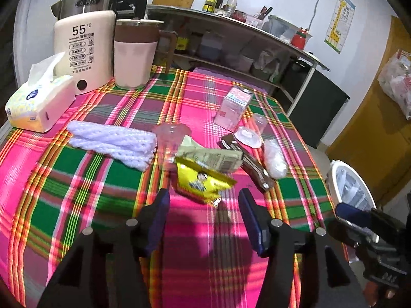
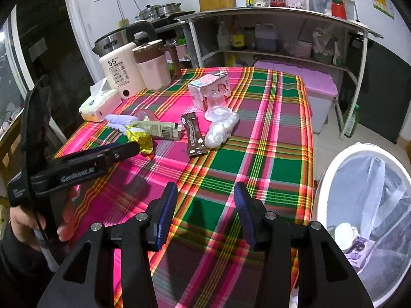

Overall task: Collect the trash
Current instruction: 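Grasp the yellow snack bag with the left tool while the right tool grasps the clear plastic bag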

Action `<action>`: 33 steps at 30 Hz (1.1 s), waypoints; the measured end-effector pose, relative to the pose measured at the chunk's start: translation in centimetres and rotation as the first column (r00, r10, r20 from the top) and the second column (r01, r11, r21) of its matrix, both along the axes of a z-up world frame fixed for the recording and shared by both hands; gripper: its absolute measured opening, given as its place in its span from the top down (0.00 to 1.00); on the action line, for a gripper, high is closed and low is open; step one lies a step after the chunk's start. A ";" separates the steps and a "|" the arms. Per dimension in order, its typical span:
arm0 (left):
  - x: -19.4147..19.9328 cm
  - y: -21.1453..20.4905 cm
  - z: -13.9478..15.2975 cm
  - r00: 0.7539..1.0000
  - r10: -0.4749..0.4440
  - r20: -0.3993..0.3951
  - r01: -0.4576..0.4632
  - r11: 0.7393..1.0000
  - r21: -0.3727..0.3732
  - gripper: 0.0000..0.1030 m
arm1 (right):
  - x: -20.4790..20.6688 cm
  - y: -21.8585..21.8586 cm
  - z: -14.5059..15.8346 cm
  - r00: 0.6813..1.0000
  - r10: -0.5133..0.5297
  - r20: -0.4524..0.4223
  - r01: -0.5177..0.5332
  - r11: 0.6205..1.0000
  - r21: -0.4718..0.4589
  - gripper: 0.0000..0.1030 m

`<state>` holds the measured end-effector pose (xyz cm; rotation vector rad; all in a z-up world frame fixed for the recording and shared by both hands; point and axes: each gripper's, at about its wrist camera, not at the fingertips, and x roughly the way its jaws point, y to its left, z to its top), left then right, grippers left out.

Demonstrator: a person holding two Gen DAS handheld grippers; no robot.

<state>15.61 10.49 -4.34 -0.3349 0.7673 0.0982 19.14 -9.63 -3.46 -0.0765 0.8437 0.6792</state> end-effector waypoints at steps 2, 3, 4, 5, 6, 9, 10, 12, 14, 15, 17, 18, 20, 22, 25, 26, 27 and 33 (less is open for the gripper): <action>0.6 0.3 -0.3 1.000 0.013 -0.009 -0.013 1.000 -0.005 0.43 | 0.3 0.3 -0.1 1.000 0.000 -0.003 0.000 1.000 -0.001 0.54; 0.9 0.5 -0.5 1.000 0.020 -0.016 -0.021 1.000 -0.010 0.43 | 0.6 0.4 -0.2 1.000 0.001 -0.005 -0.001 1.000 -0.003 0.54; 1.1 0.6 -0.6 1.000 0.023 -0.019 -0.024 1.000 -0.019 0.43 | 0.9 0.6 -0.3 1.000 0.001 -0.006 -0.001 1.000 -0.003 0.54; 1.3 0.7 -0.7 1.000 0.023 -0.017 -0.023 0.999 -0.027 0.43 | 1.1 0.7 -0.3 1.000 0.002 -0.007 -0.002 1.000 -0.003 0.54; 1.4 0.8 -0.8 1.000 0.020 -0.015 -0.020 0.999 -0.030 0.43 | 1.3 0.9 -0.3 1.000 0.003 -0.007 -0.003 1.000 -0.004 0.54; 1.5 0.8 -1.1 1.000 0.014 -0.021 -0.015 0.999 -0.034 0.57 | 2.0 1.5 -0.4 1.000 0.007 -0.008 -0.007 1.000 -0.002 0.54; 1.4 0.9 -1.3 1.000 0.013 -0.025 -0.014 0.999 -0.041 0.57 | 2.2 1.6 -0.4 1.000 0.006 -0.009 -0.006 1.000 0.001 0.54; 1.4 1.2 -1.3 1.000 0.015 -0.024 -0.016 0.998 -0.055 0.60 | 3.0 1.9 -0.4 1.000 -0.007 -0.020 0.008 1.000 0.011 0.54; 1.1 1.3 -1.1 1.000 0.018 -0.012 -0.018 0.998 -0.063 0.60 | 3.7 2.0 -0.5 0.999 -0.026 -0.031 0.027 0.999 0.017 0.54; 1.0 1.4 -1.0 1.000 0.017 -0.006 -0.017 0.998 -0.065 0.60 | 4.2 2.2 -0.6 0.998 -0.039 -0.040 0.040 0.999 0.023 0.54; 0.7 1.4 -0.9 1.000 0.014 -0.001 -0.014 0.998 -0.067 0.60 | 5.0 2.3 -0.8 0.997 -0.054 -0.056 0.056 0.998 0.033 0.54; 0.6 1.5 -0.9 1.000 0.013 0.001 -0.013 0.998 -0.069 0.60 | 5.5 2.5 -0.9 0.996 -0.065 -0.066 0.067 0.997 0.039 0.54; 0.2 1.6 -0.9 1.000 0.010 0.006 -0.010 0.997 -0.071 0.60 | 6.2 2.8 -1.1 0.994 -0.075 -0.078 0.079 0.996 0.046 0.54; -0.1 1.5 -0.9 1.000 0.005 0.011 -0.005 0.997 -0.075 0.60 | 7.0 3.3 -1.4 0.992 -0.090 -0.090 0.094 0.994 0.047 0.54; -0.6 1.6 -0.8 1.000 0.000 0.016 0.001 0.997 -0.075 0.60 | 7.9 4.0 -1.9 0.990 -0.101 -0.100 0.106 0.993 0.045 0.54; -0.7 1.6 -0.7 1.000 -0.001 0.017 0.002 0.997 -0.076 0.60 | 8.2 4.2 -2.0 0.990 -0.101 -0.101 0.106 0.993 0.043 0.54; -0.9 1.7 -0.7 1.000 -0.003 0.019 0.004 0.997 -0.077 0.60 | 8.5 4.4 -2.2 0.989 -0.104 -0.102 0.108 0.993 0.037 0.56; -1.2 1.5 -0.7 0.999 -0.023 0.024 0.025 0.996 -0.080 0.60 | 9.0 5.2 -3.1 0.989 -0.110 -0.097 0.110 0.994 -0.001 0.72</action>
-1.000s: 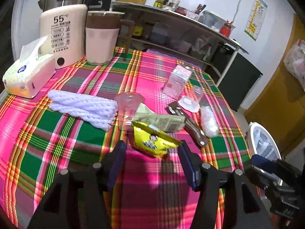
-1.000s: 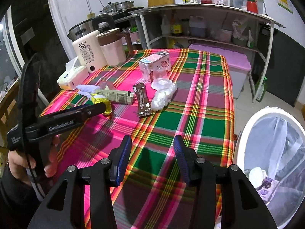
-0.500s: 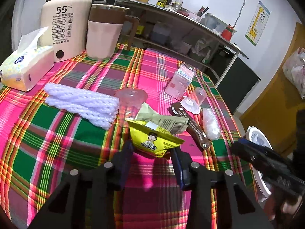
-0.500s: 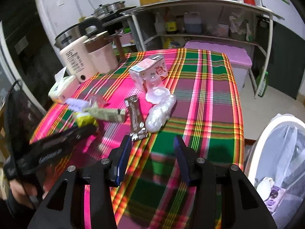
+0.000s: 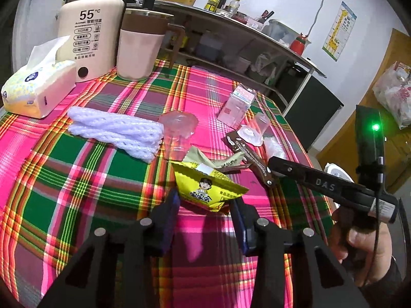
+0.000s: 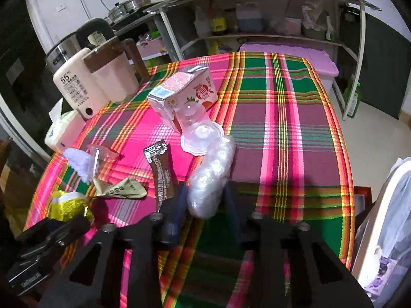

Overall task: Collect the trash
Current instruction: 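Grasp the yellow snack bag with the left tool while the right tool grasps the clear plastic bag, then carry the yellow bag and clear plastic bag over the trash bin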

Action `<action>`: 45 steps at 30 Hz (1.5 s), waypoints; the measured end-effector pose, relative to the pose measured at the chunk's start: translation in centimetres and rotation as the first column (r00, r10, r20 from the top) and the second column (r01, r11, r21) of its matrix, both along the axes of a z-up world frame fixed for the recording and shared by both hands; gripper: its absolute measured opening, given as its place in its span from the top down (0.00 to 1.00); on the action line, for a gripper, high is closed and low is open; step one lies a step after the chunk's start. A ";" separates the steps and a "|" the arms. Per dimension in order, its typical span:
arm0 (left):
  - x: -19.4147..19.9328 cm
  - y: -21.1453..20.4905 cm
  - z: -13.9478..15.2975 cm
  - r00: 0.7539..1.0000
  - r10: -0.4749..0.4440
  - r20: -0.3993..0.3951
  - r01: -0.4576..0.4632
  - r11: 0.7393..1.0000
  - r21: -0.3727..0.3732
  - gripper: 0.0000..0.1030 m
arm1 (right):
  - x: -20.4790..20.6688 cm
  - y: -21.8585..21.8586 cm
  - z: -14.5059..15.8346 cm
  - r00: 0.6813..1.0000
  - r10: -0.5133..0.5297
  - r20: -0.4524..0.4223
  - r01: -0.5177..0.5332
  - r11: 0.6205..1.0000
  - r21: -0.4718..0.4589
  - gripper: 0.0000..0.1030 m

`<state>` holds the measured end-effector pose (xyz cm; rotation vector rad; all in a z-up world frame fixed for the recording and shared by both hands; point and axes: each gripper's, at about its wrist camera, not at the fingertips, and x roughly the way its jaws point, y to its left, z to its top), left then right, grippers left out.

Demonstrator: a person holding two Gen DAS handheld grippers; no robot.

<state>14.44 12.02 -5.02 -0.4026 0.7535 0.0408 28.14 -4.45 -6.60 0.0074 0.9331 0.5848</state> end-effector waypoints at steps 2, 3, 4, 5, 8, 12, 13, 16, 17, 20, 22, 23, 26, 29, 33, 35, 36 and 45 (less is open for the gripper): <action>-0.2 -0.1 0.1 1.000 -0.004 0.005 0.004 1.000 0.002 0.60 | -0.1 -0.2 0.1 1.000 -0.001 0.005 0.001 1.000 0.002 0.72; -0.3 -0.1 0.2 1.000 -0.006 0.008 0.006 1.000 0.004 0.60 | -0.2 -0.3 0.2 1.000 -0.001 0.007 0.001 1.000 0.005 0.73; -0.4 -0.2 0.3 1.000 -0.008 0.011 0.008 1.000 0.005 0.60 | -0.4 -0.4 0.3 1.000 0.001 0.011 -0.001 1.000 0.007 0.73; -0.5 -0.3 0.3 1.000 -0.009 0.013 0.009 1.000 0.007 0.60 | -0.7 -0.6 0.4 1.000 0.004 0.017 -0.004 1.000 0.009 0.73; -0.9 -0.5 0.5 1.000 -0.011 0.017 0.011 1.000 0.011 0.60 | -1.7 -1.0 0.8 1.000 0.012 0.027 -0.012 1.000 0.014 0.73; -1.5 -1.1 0.8 1.000 -0.022 0.020 0.021 1.000 0.022 0.60 | -3.6 -2.0 1.3 0.999 0.019 0.035 -0.020 1.000 0.021 0.73; -1.7 -1.3 0.9 0.999 -0.026 0.021 0.025 0.999 0.025 0.60 | -4.0 -2.2 1.4 0.999 0.020 0.035 -0.021 1.000 0.024 0.73; -2.2 -2.0 1.2 0.999 -0.041 0.022 0.041 0.999 0.034 0.60 | -5.4 -3.2 1.7 0.999 0.027 0.036 -0.028 0.999 0.030 0.73; -2.4 -2.3 1.3 0.999 -0.046 0.022 0.045 0.998 0.036 0.60 | -5.8 -3.5 1.8 0.999 0.028 0.037 -0.029 0.999 0.033 0.73; -3.0 -3.1 1.6 0.998 -0.063 0.024 0.062 0.997 0.043 0.60 | -7.5 -4.5 2.3 0.998 0.027 0.048 -0.028 0.999 0.033 0.73; -3.3 -3.7 1.8 0.997 -0.075 0.026 0.074 0.996 0.047 0.60 | -8.3 -5.1 2.7 0.998 0.022 0.057 -0.024 0.999 0.035 0.73; -3.5 -4.0 2.0 0.996 -0.081 0.028 0.080 0.996 0.048 0.60 | -8.6 -5.4 2.9 0.998 0.021 0.059 -0.023 0.999 0.036 0.73; -3.9 -4.9 2.4 0.995 -0.098 0.033 0.096 0.994 0.053 0.60 | -9.8 -6.4 3.5 0.997 0.010 0.076 -0.013 0.999 0.036 0.73; -4.1 -5.8 2.9 0.993 -0.113 0.039 0.111 0.992 0.060 0.60 | -10.7 -7.4 3.9 0.996 -0.001 0.090 -0.002 0.999 0.035 0.73; -4.4 -7.0 3.6 0.990 -0.137 0.047 0.133 0.989 0.069 0.60 | -11.7 -8.6 4.4 0.995 -0.017 0.103 0.013 0.999 0.038 0.73; -4.5 -7.6 3.8 0.988 -0.147 0.051 0.143 0.987 0.073 0.60 | -12.1 -9.3 4.6 0.994 -0.025 0.108 0.021 0.999 0.040 0.73; -4.6 -7.9 3.9 0.987 -0.153 0.053 0.149 0.986 0.074 0.60 | -12.3 -9.5 4.7 0.993 -0.029 0.111 0.024 0.999 0.041 0.73; -4.4 -10.5 4.4 0.978 -0.202 0.050 0.197 0.976 0.088 0.60 | -13.6 -12.5 5.6 0.988 -0.073 0.134 0.067 0.996 0.054 0.73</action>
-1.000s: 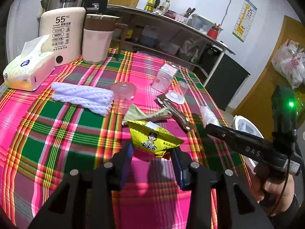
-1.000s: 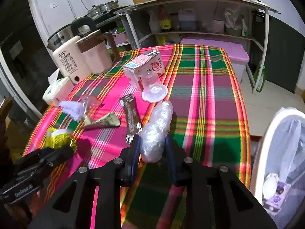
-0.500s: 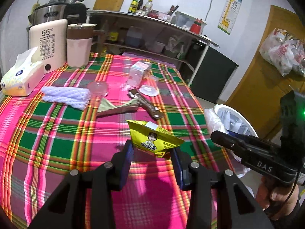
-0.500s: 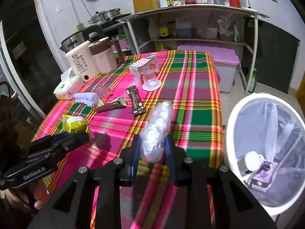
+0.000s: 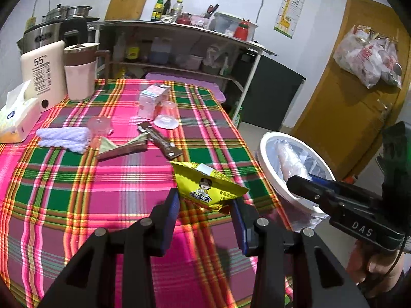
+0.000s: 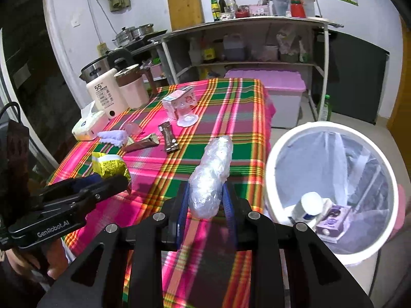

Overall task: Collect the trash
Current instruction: 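Carry the yellow bag and clear plastic bag over the trash bin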

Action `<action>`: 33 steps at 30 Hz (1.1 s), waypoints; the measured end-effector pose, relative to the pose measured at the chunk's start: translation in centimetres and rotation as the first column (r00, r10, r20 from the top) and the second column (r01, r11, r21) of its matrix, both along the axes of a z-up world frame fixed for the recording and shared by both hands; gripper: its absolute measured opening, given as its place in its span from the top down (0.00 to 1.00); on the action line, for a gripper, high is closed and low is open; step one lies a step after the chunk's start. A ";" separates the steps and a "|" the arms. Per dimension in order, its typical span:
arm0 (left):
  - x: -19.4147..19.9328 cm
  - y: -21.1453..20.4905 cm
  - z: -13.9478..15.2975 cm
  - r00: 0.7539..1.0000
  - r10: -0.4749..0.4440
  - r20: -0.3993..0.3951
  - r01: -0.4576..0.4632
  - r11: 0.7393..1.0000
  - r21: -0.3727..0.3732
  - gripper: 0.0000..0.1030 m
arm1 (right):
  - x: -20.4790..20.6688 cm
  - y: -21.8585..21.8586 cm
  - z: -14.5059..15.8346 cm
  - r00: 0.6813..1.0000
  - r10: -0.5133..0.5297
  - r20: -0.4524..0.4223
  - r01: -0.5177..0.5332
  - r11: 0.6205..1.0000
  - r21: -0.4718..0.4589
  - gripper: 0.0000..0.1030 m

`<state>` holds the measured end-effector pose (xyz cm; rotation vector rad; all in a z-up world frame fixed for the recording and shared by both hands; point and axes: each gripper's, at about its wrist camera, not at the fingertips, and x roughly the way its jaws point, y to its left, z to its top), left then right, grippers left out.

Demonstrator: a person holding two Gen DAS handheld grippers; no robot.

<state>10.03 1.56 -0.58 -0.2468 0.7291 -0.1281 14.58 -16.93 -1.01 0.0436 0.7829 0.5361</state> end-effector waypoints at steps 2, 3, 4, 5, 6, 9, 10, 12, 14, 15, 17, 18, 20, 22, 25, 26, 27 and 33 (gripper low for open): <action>0.1 -0.5 0.1 1.000 -0.011 0.000 0.011 1.000 0.002 0.60 | -0.1 -0.6 0.1 1.000 -0.012 0.004 0.012 1.000 0.002 0.73; 0.2 -0.8 0.1 1.000 -0.016 -0.001 0.016 1.000 0.004 0.60 | -0.1 -1.0 0.2 1.000 -0.018 0.005 0.018 1.000 0.003 0.73; 0.3 -1.1 0.1 1.000 -0.021 -0.002 0.021 1.000 0.004 0.60 | -0.1 -1.5 0.2 1.000 -0.028 0.007 0.028 1.000 0.004 0.73; 0.5 -1.4 0.1 1.000 -0.027 -0.003 0.027 1.000 0.005 0.60 | -0.2 -1.9 0.3 0.999 -0.036 0.008 0.036 0.999 0.005 0.73; 0.6 -1.6 0.1 0.999 -0.033 -0.004 0.033 0.999 0.007 0.60 | -0.1 -2.2 0.3 0.999 -0.044 0.008 0.044 0.999 0.006 0.73; 1.1 -2.4 0.1 0.999 -0.051 -0.006 0.051 0.999 0.010 0.60 | -0.1 -3.3 0.3 0.998 -0.067 0.008 0.067 0.998 0.008 0.73; 1.2 -2.6 0.1 0.998 -0.056 -0.007 0.056 0.998 0.011 0.60 | -0.1 -3.5 0.3 0.997 -0.073 0.008 0.073 0.997 0.008 0.73; 1.5 -3.1 0.1 0.998 -0.068 -0.010 0.068 0.998 0.012 0.60 | 0.0 -4.1 0.2 0.996 -0.087 0.007 0.087 0.996 0.008 0.73; 1.8 -3.6 0.2 0.997 -0.082 -0.011 0.082 0.997 0.014 0.60 | 0.0 -4.5 0.2 0.995 -0.099 0.008 0.099 0.995 0.007 0.73; 1.9 -3.9 0.2 0.996 -0.088 -0.011 0.089 0.996 0.016 0.60 | 0.1 -4.8 0.2 0.994 -0.105 0.008 0.105 0.994 0.007 0.73; 2.2 -4.5 0.3 0.995 -0.104 -0.010 0.104 0.994 0.020 0.60 | 0.1 -5.4 0.2 0.993 -0.117 0.007 0.117 0.993 0.007 0.73; 2.4 -4.9 0.3 0.994 -0.113 -0.009 0.113 0.993 0.022 0.60 | 0.2 -5.8 0.2 0.992 -0.125 0.006 0.125 0.992 0.008 0.73; 2.7 -5.4 0.4 0.992 -0.129 -0.007 0.129 0.991 0.026 0.60 | 0.2 -6.3 0.2 0.991 -0.134 0.006 0.134 0.991 0.008 0.73; 3.2 -6.0 0.5 0.990 -0.144 -0.005 0.144 0.989 0.029 0.60 | 0.3 -6.8 0.1 0.989 -0.147 0.004 0.147 0.989 0.007 0.73; 3.7 -6.9 0.5 0.986 -0.167 -0.005 0.167 0.985 0.032 0.60 | 0.6 -7.7 -0.1 0.987 -0.162 0.002 0.162 0.987 0.007 0.73; 3.9 -7.3 0.5 0.985 -0.174 -0.005 0.174 0.984 0.033 0.60 | 0.6 -7.9 -0.2 0.986 -0.167 0.001 0.167 0.986 0.007 0.73; 4.1 -7.6 0.5 0.984 -0.181 -0.006 0.181 0.983 0.034 0.60 | 0.7 -8.2 -0.2 0.985 -0.172 0.000 0.172 0.985 0.008 0.73; 5.1 -9.5 0.5 0.976 -0.219 -0.011 0.219 0.975 0.032 0.60 | 1.2 -10.1 -0.9 0.978 -0.206 -0.014 0.206 0.979 0.006 0.73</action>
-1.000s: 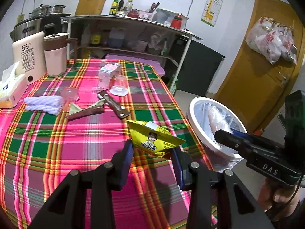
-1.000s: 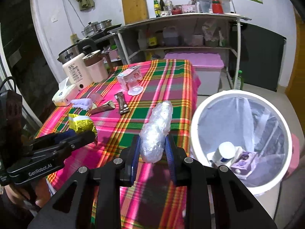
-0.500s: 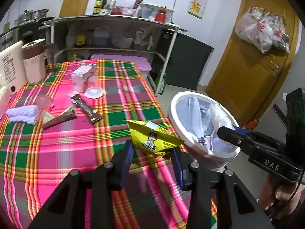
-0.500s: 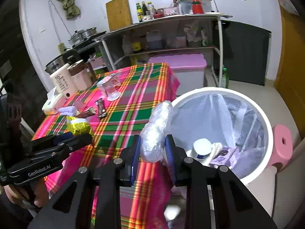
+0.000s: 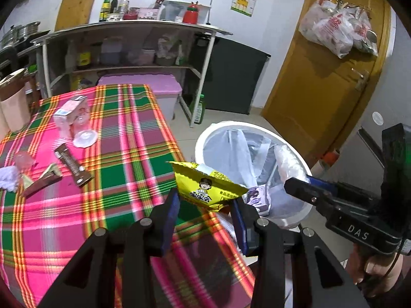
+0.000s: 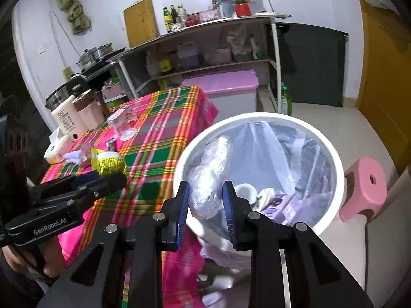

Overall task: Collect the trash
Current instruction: 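Carry the yellow bag and clear plastic bag over the trash bin, then open both tools to drop the two bags into the bin, then move both tools back over the table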

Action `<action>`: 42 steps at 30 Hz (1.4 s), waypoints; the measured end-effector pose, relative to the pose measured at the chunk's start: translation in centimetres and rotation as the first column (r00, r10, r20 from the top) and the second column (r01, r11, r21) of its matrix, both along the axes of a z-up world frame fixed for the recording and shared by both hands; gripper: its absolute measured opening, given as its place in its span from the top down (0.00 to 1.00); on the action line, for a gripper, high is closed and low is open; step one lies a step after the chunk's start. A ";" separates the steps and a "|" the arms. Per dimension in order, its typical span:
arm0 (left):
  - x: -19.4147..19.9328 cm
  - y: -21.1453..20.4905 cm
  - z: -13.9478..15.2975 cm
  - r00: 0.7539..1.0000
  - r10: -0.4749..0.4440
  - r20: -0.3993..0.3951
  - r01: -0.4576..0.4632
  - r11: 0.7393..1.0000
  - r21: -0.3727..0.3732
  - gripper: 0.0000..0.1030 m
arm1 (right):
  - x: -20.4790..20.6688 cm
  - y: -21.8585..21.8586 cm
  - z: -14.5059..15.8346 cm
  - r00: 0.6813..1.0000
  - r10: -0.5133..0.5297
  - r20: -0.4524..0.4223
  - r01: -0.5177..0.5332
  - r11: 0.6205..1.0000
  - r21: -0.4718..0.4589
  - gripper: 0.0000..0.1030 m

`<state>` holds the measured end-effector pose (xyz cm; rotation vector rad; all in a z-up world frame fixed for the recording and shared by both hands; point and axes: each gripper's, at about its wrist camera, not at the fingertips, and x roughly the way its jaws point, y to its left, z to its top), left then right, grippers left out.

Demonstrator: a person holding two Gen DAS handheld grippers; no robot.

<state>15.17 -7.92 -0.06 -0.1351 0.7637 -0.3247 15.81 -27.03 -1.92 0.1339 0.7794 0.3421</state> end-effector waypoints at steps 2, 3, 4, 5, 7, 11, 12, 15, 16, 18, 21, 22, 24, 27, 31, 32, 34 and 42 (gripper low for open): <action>0.3 -0.8 0.1 1.000 -0.019 0.001 0.019 1.000 0.000 0.60 | 0.2 -0.8 -0.3 1.000 -0.016 -0.008 0.016 1.000 0.001 0.73; 0.5 -1.2 0.1 1.000 -0.028 0.002 0.028 1.000 0.001 0.60 | 0.3 -1.1 -0.5 1.000 -0.023 -0.011 0.023 1.000 0.001 0.73; 0.7 -1.6 0.1 0.999 -0.039 0.003 0.039 0.999 0.003 0.60 | 0.4 -1.4 -0.6 1.000 -0.028 -0.014 0.028 1.000 0.001 0.73; 0.9 -1.9 0.1 0.999 -0.047 0.003 0.047 0.999 0.003 0.60 | 0.5 -1.7 -0.7 0.999 -0.034 -0.018 0.034 0.999 0.001 0.73; 1.4 -2.7 0.0 0.998 -0.065 0.000 0.065 0.998 0.003 0.60 | 0.6 -2.3 -0.9 0.999 -0.044 -0.023 0.044 0.999 0.000 0.73; 2.3 -4.1 -0.5 0.995 -0.097 -0.016 0.097 0.995 0.003 0.60 | 0.9 -3.3 -1.3 0.998 -0.060 -0.036 0.060 0.998 0.000 0.73; 2.4 -4.4 -0.6 0.994 -0.103 -0.020 0.103 0.995 0.004 0.60 | 1.0 -3.6 -1.5 0.997 -0.062 -0.039 0.062 0.998 0.002 0.73; 2.9 -5.1 -0.9 0.992 -0.122 -0.031 0.122 0.993 0.006 0.60 | 1.2 -4.0 -1.8 0.996 -0.069 -0.048 0.069 0.998 -0.003 0.73; 3.0 -5.3 -1.0 0.991 -0.128 -0.035 0.128 0.992 0.005 0.60 | 1.2 -4.2 -1.9 0.996 -0.071 -0.051 0.071 0.997 -0.004 0.73; 3.3 -5.7 -1.1 0.990 -0.138 -0.038 0.139 0.990 0.007 0.60 | 1.3 -4.5 -2.2 0.996 -0.075 -0.057 0.075 0.997 -0.006 0.73; 3.6 -6.3 -1.2 0.987 -0.152 -0.043 0.153 0.988 0.010 0.60 | 1.5 -4.8 -2.5 0.994 -0.083 -0.069 0.082 0.997 -0.014 0.73; 3.8 -6.5 -1.2 0.987 -0.157 -0.044 0.157 0.988 0.010 0.60 | 1.6 -4.9 -2.6 0.994 -0.085 -0.074 0.083 0.996 -0.017 0.72; 4.0 -6.8 -1.2 0.986 -0.162 -0.044 0.163 0.987 0.011 0.60 | 1.7 -4.9 -2.7 0.993 -0.089 -0.079 0.087 0.996 -0.022 0.72; 4.0 -7.1 -1.2 0.985 -0.170 -0.039 0.171 0.985 0.012 0.57 | 1.7 -5.1 -2.8 0.992 -0.095 -0.078 0.093 0.995 -0.027 0.72; 4.0 -7.3 -1.2 0.984 -0.173 -0.035 0.174 0.985 0.010 0.52 | 1.6 -5.4 -2.8 0.992 -0.105 -0.073 0.103 0.994 -0.030 0.72; 4.0 -7.3 -1.2 0.984 -0.172 -0.035 0.172 0.985 0.010 0.52 | 1.6 -5.5 -2.7 0.992 -0.107 -0.070 0.105 0.994 -0.030 0.72; 4.0 -7.2 -1.2 0.985 -0.167 -0.036 0.168 0.986 0.009 0.52 | 1.7 -5.4 -2.7 0.992 -0.111 -0.067 0.109 0.994 -0.032 0.71; 3.4 -6.6 -0.4 0.988 -0.152 -0.012 0.152 0.988 0.001 0.52 | 1.0 -5.3 -1.7 0.994 -0.104 -0.034 0.103 0.994 -0.035 0.65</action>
